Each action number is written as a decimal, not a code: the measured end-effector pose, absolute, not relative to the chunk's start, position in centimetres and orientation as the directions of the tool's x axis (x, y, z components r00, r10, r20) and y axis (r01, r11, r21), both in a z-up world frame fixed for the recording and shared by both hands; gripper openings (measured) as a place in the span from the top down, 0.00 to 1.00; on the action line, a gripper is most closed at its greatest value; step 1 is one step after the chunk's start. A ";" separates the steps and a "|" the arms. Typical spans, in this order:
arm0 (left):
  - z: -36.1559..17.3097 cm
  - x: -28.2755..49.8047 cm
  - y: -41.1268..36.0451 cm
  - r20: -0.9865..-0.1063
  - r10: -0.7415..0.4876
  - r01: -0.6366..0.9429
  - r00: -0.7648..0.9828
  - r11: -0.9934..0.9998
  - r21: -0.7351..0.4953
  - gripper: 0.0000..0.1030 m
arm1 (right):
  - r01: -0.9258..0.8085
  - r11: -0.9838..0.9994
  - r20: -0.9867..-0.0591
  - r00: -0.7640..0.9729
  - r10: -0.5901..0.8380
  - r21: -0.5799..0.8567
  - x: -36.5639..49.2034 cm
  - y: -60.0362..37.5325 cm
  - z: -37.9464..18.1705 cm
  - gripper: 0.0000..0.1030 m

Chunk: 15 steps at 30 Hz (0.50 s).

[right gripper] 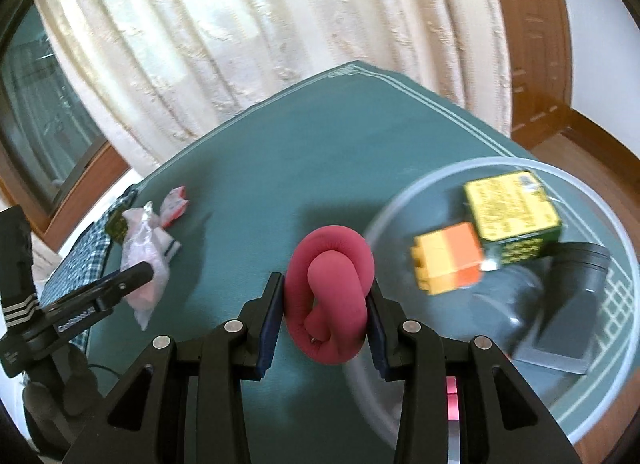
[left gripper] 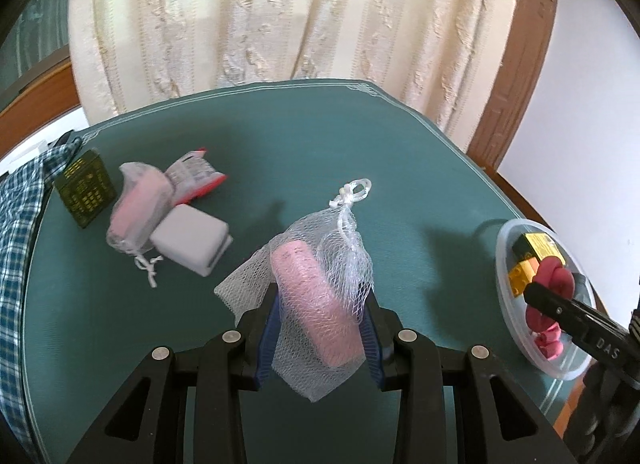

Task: Organize objects
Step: 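Carry both items to the clear bowl while the right gripper releases the coiled roller inside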

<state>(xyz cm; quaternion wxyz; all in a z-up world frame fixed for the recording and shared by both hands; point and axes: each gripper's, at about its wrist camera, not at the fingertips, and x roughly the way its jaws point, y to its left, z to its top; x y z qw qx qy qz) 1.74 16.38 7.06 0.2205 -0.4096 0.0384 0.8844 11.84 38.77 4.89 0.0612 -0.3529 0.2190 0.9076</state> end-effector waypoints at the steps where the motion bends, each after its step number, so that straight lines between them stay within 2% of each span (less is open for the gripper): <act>1: 7.1 1.9 16.8 -0.742 0.361 -0.429 -0.565 -0.897 -0.109 0.62 | -0.271 -0.895 -0.668 -0.743 -0.039 0.353 11.9 39.0 4.8 0.62; 15: 7.3 3.0 19.1 -0.746 0.370 -0.475 -0.553 -0.876 -0.083 0.62 | -0.321 -0.890 -0.714 -0.700 -0.007 0.324 12.1 41.5 2.9 0.62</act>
